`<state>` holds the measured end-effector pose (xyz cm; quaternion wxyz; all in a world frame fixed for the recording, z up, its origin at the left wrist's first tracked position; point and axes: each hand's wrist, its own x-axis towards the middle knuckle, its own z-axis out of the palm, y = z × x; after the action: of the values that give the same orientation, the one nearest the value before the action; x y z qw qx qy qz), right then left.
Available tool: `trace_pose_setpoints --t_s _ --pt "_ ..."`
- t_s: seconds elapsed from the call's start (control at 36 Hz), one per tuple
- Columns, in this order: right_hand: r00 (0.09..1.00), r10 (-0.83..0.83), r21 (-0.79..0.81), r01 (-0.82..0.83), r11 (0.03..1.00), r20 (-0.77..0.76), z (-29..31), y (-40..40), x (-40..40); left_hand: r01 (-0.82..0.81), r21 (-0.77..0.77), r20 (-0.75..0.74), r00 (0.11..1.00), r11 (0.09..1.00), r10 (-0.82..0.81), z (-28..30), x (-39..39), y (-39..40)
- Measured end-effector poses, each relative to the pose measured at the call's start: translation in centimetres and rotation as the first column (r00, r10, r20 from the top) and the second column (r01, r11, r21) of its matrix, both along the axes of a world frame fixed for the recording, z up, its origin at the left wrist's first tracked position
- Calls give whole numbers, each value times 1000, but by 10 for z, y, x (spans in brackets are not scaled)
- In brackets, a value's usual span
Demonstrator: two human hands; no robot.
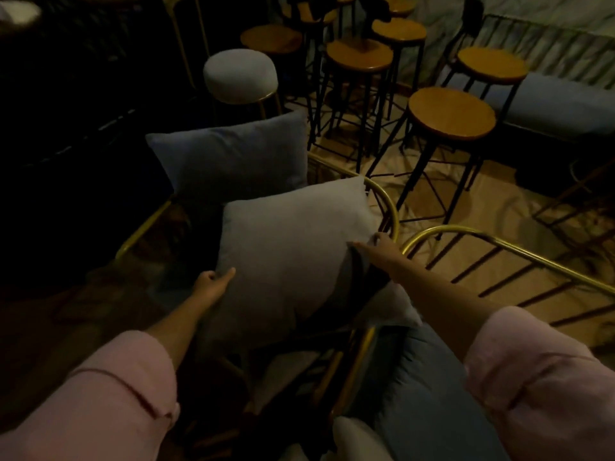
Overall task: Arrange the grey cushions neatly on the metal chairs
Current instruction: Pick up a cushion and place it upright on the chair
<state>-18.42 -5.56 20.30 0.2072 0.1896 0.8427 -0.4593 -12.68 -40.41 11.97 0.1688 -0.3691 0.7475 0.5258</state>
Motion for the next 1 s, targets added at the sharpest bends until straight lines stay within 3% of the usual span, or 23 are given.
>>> trace_pose_setpoints --t_s 0.14,0.28,0.39,0.53,0.75,0.89,1.0 --pt "990 -140 -16 140 990 20 -19 -12 -23 -128 283 104 989 950 103 -19 -27 -12" --pt "966 -251 -30 254 967 67 -32 -14 -37 -179 442 156 980 879 122 -33 -43 -22" --pt "935 -347 30 345 938 68 -38 -16 -39 -230 381 147 971 895 186 -31 -52 -23" --pt "880 -474 -3 474 880 19 -42 -15 -33 -194 227 58 981 954 186 -15 -60 -9" --pt "916 -391 -132 378 916 -92 -21 15 -5 -300 200 -123 937 933 328 18 -57 18" --pt "818 -537 -251 486 837 -205 -2 59 24 -183 200 -269 935 963 233 51 -60 63" --pt "784 -588 -385 490 782 -199 21 117 58 -33 272 -323 938 962 123 78 -65 116"
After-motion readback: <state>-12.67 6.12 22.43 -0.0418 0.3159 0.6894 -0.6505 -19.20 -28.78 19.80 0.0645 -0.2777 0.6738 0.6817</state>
